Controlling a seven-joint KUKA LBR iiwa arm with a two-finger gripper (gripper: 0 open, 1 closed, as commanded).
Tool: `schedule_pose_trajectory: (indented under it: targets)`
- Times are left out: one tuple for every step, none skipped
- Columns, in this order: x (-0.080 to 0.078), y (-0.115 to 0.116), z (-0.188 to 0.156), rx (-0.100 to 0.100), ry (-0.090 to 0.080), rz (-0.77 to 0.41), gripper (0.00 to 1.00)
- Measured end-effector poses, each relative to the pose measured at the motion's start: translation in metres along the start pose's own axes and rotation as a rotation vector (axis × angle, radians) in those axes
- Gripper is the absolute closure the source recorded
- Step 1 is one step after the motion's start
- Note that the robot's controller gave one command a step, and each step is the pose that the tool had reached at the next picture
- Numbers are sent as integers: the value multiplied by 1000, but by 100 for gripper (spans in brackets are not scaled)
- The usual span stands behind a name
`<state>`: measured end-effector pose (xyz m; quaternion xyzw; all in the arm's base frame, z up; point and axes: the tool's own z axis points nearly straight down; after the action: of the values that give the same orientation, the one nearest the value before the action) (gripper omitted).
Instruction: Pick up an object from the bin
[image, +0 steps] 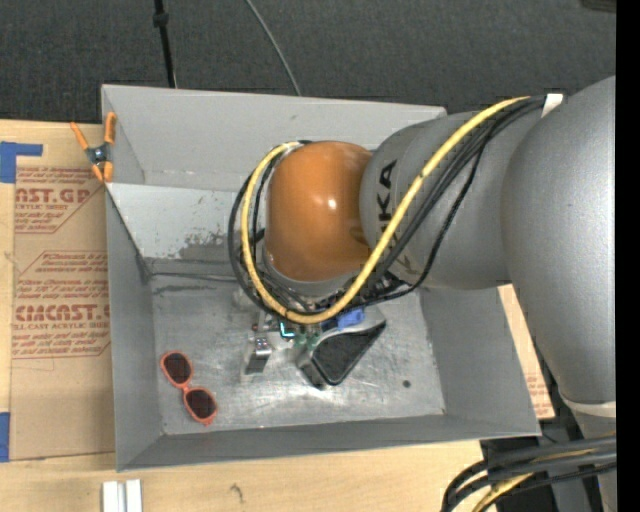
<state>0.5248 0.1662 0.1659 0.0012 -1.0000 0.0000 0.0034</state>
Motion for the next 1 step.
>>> schedule_pose_trajectory:
  targets:
    - [-2, -1, -4, -2, -7, 2, 0]
